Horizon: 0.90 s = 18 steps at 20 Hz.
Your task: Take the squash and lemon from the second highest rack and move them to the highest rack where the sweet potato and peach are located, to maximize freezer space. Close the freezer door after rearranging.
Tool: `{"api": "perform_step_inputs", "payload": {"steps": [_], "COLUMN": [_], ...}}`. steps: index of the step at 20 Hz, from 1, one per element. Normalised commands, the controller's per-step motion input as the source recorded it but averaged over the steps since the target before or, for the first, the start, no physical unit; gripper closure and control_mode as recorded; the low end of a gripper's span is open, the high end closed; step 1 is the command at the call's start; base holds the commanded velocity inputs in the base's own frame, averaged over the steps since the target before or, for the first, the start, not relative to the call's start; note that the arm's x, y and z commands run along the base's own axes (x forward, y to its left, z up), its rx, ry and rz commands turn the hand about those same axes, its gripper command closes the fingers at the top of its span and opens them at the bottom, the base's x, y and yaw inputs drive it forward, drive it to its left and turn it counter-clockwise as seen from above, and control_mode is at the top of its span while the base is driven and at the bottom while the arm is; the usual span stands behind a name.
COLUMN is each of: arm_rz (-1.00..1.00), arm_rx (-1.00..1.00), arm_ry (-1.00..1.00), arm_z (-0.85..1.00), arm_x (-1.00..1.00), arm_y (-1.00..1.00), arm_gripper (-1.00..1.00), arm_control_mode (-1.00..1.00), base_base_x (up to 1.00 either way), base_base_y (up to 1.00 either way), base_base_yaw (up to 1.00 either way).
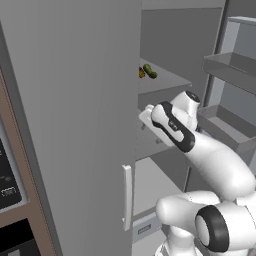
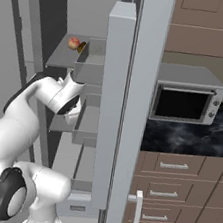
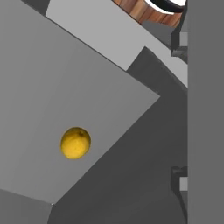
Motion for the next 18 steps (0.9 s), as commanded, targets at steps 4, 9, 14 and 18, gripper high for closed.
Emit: {"api": "perform_step_inputs", "payload": {"steps": [4,9,14,18], "arm_rz": [0.00,0.00,0.00,0.00], "arm_rx": [0.00,0.00,0.00,0.00], "arm_ry": [0.00,0.00,0.00,-0.01], "arm_z": [-0.04,-0.10,-0.07,-0.24], "arm_x": [0.02,0.00,0.02,0.18], "arm_y": [0.01,0.04,0.07,0.00], "arm_gripper": [-1.00,-1.00,-1.00,-1.00], "arm_control_mode": [-1.00,-1.00,-1.00,-1.00], "base_base_x": [0.00,0.00,0.00,0.00], "base_base_y": [0.00,0.00,0.00,0.00], "base_base_yaw": [0.00,0.00,0.00,0.00]}}
